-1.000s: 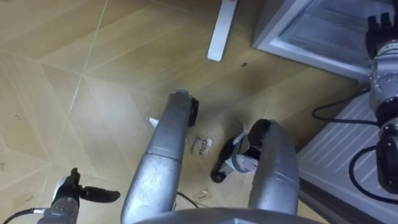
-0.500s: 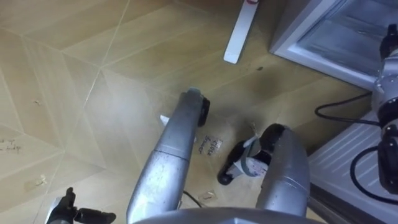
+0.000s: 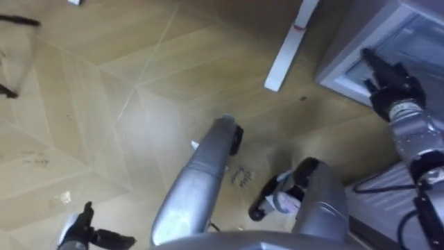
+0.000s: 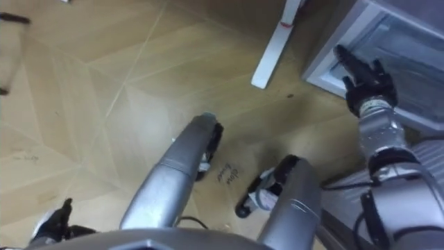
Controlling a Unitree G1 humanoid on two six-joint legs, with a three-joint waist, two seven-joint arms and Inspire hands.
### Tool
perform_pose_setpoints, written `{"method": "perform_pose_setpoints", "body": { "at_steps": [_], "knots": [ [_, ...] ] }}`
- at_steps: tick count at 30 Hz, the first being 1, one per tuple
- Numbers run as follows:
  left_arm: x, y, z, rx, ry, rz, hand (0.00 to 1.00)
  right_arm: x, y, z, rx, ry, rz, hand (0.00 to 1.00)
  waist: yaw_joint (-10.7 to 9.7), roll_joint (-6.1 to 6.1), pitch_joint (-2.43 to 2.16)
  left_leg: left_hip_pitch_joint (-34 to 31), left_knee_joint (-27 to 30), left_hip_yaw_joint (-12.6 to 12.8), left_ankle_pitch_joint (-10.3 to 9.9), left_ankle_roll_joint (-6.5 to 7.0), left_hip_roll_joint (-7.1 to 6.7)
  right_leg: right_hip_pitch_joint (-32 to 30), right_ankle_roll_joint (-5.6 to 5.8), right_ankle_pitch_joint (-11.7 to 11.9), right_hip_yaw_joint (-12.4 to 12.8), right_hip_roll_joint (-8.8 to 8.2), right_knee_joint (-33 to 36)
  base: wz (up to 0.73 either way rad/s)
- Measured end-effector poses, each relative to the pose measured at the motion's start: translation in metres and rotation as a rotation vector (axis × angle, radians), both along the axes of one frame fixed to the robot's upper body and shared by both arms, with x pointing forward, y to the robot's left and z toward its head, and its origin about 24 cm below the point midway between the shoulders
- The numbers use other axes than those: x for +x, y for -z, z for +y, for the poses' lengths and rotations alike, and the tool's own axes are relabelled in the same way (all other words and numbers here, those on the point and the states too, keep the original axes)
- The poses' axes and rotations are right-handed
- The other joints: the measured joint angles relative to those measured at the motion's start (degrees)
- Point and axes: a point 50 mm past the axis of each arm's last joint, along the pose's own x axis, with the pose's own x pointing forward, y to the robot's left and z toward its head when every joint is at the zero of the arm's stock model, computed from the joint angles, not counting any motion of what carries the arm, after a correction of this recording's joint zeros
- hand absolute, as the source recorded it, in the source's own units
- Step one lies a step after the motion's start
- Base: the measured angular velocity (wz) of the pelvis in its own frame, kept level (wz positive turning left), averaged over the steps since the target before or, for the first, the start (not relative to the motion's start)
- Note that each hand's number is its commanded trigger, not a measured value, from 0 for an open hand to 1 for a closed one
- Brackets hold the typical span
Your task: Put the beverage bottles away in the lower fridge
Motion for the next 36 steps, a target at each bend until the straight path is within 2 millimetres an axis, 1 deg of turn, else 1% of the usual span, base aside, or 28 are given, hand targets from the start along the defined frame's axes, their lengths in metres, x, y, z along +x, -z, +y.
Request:
{"method": "perform_pose_setpoints", "body": {
  "at_steps": [1, 2, 3, 4, 5, 6, 7, 8, 9, 10, 12, 13, 14, 15, 16, 17, 18, 21, 22, 23, 24, 25, 27, 30, 31, 34, 35, 36],
  "knots": [
    [0.001, 0.001, 0.0, -0.004, 0.005, 0.007, 0.0, -0.003, 0.002, 0.0, -0.004, -0.014, 0.007, 0.0, -0.3, -0.01, -0.04, 0.9, -1.2, 0.0, 0.3, 0.11, 0.01, 0.8, 0.23, 0.4, 0.0, 0.29, -1.3, 0.0],
    [0.002, 0.002, -0.001, -0.01, 0.007, 0.013, 0.0, -0.008, 0.007, 0.001, -0.012, -0.047, 0.022, 0.0, -0.9, -0.09, -0.16, 2.8, -3.5, 0.2, 0.8, 0.18, 0.25, 2.5, 0.5, 1.5, 0.0, 0.76, -3.8, -0.14],
    [0.002, 0.003, 0.0, -0.011, 0.002, 0.013, 0.0, -0.013, 0.012, 0.003, -0.019, -0.081, 0.04, 0.0, -1.4, -0.02, -0.2, 4.9, -5.3, 0.5, 1.0, 0.32, 0.73, 4.3, 0.58, 2.4, 0.0, 1.44, -6.2, -0.23],
    [0.002, 0.004, 0.0, -0.012, -0.004, 0.011, 0.0, -0.017, 0.016, 0.004, -0.016, -0.091, 0.052, 0.0, -1.7, 0.07, -0.25, 6.1, -6.2, 0.7, 1.0, 0.43, 1.13, 5.6, 0.69, 2.8, 0.0, 1.78, -7.5, -0.22],
    [0.0, 0.005, 0.001, -0.009, -0.022, 0.01, 0.0, -0.026, 0.024, 0.007, 0.004, -0.092, 0.07, 0.0, -2.5, -0.02, -0.42, 8.3, -8.3, 1.0, 1.2, 0.64, 1.33, 7.5, 1.27, 3.5, 0.4, 2.67, -9.8, -0.21],
    [0.001, 0.006, 0.0, -0.01, -0.032, 0.011, 0.0, -0.035, 0.03, 0.009, 0.011, -0.101, 0.09, 0.0, -2.9, 0.21, -0.56, 10.2, -9.8, 1.4, 1.3, 0.81, 1.92, 9.3, 1.73, 4.3, 0.8, 3.56, -12.2, -0.22],
    [0.001, 0.007, -0.001, -0.013, -0.034, 0.01, 0.0, -0.039, 0.034, 0.01, 0.016, -0.105, 0.102, 0.0, -3.3, 0.27, -0.62, 11.3, -10.6, 1.5, 1.3, 0.84, 2.08, 10.4, 1.79, 4.6, 0.9, 3.86, -13.2, -0.18],
    [0.002, 0.008, -0.004, -0.019, -0.036, 0.007, 0.0, -0.047, 0.041, 0.013, 0.026, -0.111, 0.128, 0.0, -4.3, 0.55, -0.79, 13.2, -12.2, 1.5, 1.4, 1.02, 2.28, 12.4, 2.32, 5.2, 0.9, 4.47, -15.5, -0.15],
    [0.003, 0.009, -0.007, -0.027, -0.036, -0.001, 0.0, -0.053, 0.046, 0.016, 0.032, -0.123, 0.145, 0.0, -4.9, 0.65, -0.88, 15.3, -13.8, 2.0, 1.5, 1.22, 2.81, 14.3, 2.54, 5.9, 1.1, 5.03, -17.7, -0.16],
    [0.004, 0.01, -0.01, -0.032, -0.036, -0.004, 0.0, -0.055, 0.047, 0.018, 0.032, -0.136, 0.147, 0.0, -5.2, 0.65, -0.88, 16.4, -14.7, 2.3, 1.6, 1.28, 3.0, 15.3, 2.52, 6.3, 1.3, 5.17, -18.7, -0.2],
    [0.006, 0.012, -0.019, -0.051, -0.042, -0.013, 0.0, -0.066, 0.055, 0.023, 0.056, -0.148, 0.161, 0.0, -6.5, 0.53, -1.1, 21.1, -18.5, 3.5, 2.0, 1.89, 2.94, 19.4, 3.4, 7.2, 1.6, 5.24, -22.4, -0.1],
    [0.006, 0.013, -0.02, -0.054, -0.043, -0.015, 0.0, -0.071, 0.058, 0.025, 0.066, -0.146, 0.171, 0.0, -6.8, 0.47, -1.13, 22.4, -19.5, 3.7, 2.0, 1.96, 3.01, 20.3, 3.52, 7.4, 1.7, 5.34, -23.4, -0.06],
    [0.004, 0.014, -0.022, -0.056, -0.057, -0.018, 0.0, -0.084, 0.066, 0.029, 0.088, -0.142, 0.197, 0.0, -7.1, 0.39, -1.26, 25.0, -21.6, 4.2, 2.3, 2.09, 3.24, 22.8, 3.75, 8.2, 1.7, 5.69, -26.0, -0.15],
    [0.002, 0.015, -0.025, -0.051, -0.072, -0.019, 0.0, -0.099, 0.074, 0.034, 0.104, -0.146, 0.233, 0.0, -7.5, 0.14, -1.48, 27.5, -24.0, 4.7, 2.7, 2.17, 3.31, 24.9, 3.92, 8.9, 1.9, 5.84, -28.4, -0.15],
    [0.001, 0.015, -0.026, -0.051, -0.076, -0.017, 0.0, -0.107, 0.078, 0.037, 0.109, -0.149, 0.253, 0.0, -7.7, -0.02, -1.73, 28.5, -25.1, 5.2, 2.9, 2.28, 3.41, 26.0, 4.02, 9.2, 1.9, 5.89, -29.6, -0.17],
    [-0.001, 0.017, -0.029, -0.055, -0.084, -0.012, 0.0, -0.121, 0.084, 0.039, 0.118, -0.15, 0.288, 0.0, -8.1, 0.08, -2.09, 30.4, -27.0, 5.8, 3.1, 2.41, 3.74, 28.0, 4.27, 10.0, 2.1, 6.34, -31.9, -0.15],
    [-0.003, 0.018, -0.031, -0.058, -0.094, -0.008, 0.0, -0.132, 0.089, 0.043, 0.125, -0.154, 0.323, 0.0, -8.9, 0.1, -2.12, 32.5, -28.7, 6.0, 3.4, 2.4, 3.76, 30.3, 4.47, 10.8, 2.1, 6.68, -34.2, -0.12],
    [-0.007, 0.019, -0.033, -0.061, -0.099, -0.003, 0.0, -0.152, 0.097, 0.052, 0.156, -0.152, 0.372, 0.0, -10.8, -0.36, -2.14, 38.1, -33.4, 7.1, 4.1, 2.51, 3.77, 35.1, 4.98, 12.2, 2.3, 7.01, -39.2, -0.1],
    [-0.007, 0.019, -0.034, -0.062, -0.099, -0.006, 0.0, -0.156, 0.098, 0.053, 0.159, -0.151, 0.38, 0.0, -11.1, -0.36, -2.14, 39.1, -34.0, 7.2, 4.1, 2.5, 3.78, 36.2, 5.13, 12.4, 2.3, 7.17, -40.2, -0.11],
    [-0.007, 0.019, -0.034, -0.063, -0.1, -0.015, 0.0, -0.164, 0.1, 0.053, 0.16, -0.15, 0.4, 0.0, -11.9, -0.42, -2.17, 41.0, -35.2, 7.2, 4.2, 2.49, 3.81, 38.2, 5.36, 12.9, 2.4, 7.54, -41.9, -0.07],
    [-0.005, 0.018, -0.033, -0.061, -0.11, -0.032, 0.0, -0.171, 0.101, 0.054, 0.159, -0.152, 0.416, 0.0, -12.3, -0.61, -2.16, 42.7, -36.2, 7.3, 4.3, 2.47, 3.81, 39.8, 5.44, 13.4, 2.6, 7.79, -43.2, -0.09],
    [-0.004, 0.018, -0.032, -0.061, -0.118, -0.041, 0.0, -0.173, 0.102, 0.054, 0.159, -0.151, 0.42, 0.0, -12.3, -0.66, -2.17, 43.5, -36.7, 7.4, 4.4, 2.41, 3.85, 40.5, 5.51, 13.6, 2.9, 8.01, -43.9, -0.16],
    [-0.004, 0.017, -0.034, -0.055, -0.13, -0.063, 0.0, -0.181, 0.102, 0.054, 0.147, -0.169, 0.436, 0.0, -12.3, -0.55, -2.14, 46.9, -39.3, 8.0, 4.8, 2.26, 4.41, 44.2, 5.53, 15.5, 3.5, 9.13, -48.0, -0.21],
    [-0.01, 0.019, -0.036, -0.047, -0.104, -0.041, 0.0, -0.186, 0.102, 0.055, 0.143, -0.186, 0.44, 0.0, -12.5, -0.54, -2.11, 50.7, -42.6, 8.9, 5.6, 2.28, 4.57, 48.2, 5.8, 17.4, 4.1, 9.83, -52.8, -0.16],
    [-0.01, 0.019, -0.037, -0.047, -0.101, -0.039, 0.0, -0.187, 0.102, 0.056, 0.145, -0.187, 0.437, 0.0, -12.6, -0.55, -2.08, 51.2, -43.0, 9.1, 5.6, 2.29, 4.57, 48.6, 5.86, 17.6, 4.2, 9.86, -53.3, -0.1],
    [-0.016, 0.02, -0.038, -0.044, -0.104, -0.022, 0.0, -0.183, 0.102, 0.062, 0.15, -0.213, 0.42, 0.0, -13.0, -0.68, -2.09, 52.9, -44.1, 9.8, 5.8, 2.41, 4.62, 50.0, 5.99, 18.3, 5.2, 10.05, -54.7, -0.16],
    [-0.019, 0.021, -0.039, -0.044, -0.113, -0.014, 0.0, -0.179, 0.101, 0.065, 0.142, -0.236, 0.408, 0.0, -13.0, -0.71, -2.06, 53.8, -44.9, 10.8, 5.9, 2.45, 4.77, 50.0, 6.0, 18.5, 6.2, 10.11, -54.7, -0.35],
    [-0.023, 0.021, -0.039, -0.045, -0.124, -0.009, 0.0, -0.173, 0.099, 0.066, 0.125, -0.268, 0.391, 0.0, -13.5, -0.78, -2.0, 54.7, -45.7, 11.5, 6.1, 2.52, 4.83, 50.3, 6.04, 18.7, 6.8, 10.11, -54.8, -0.36]
  ]
}}
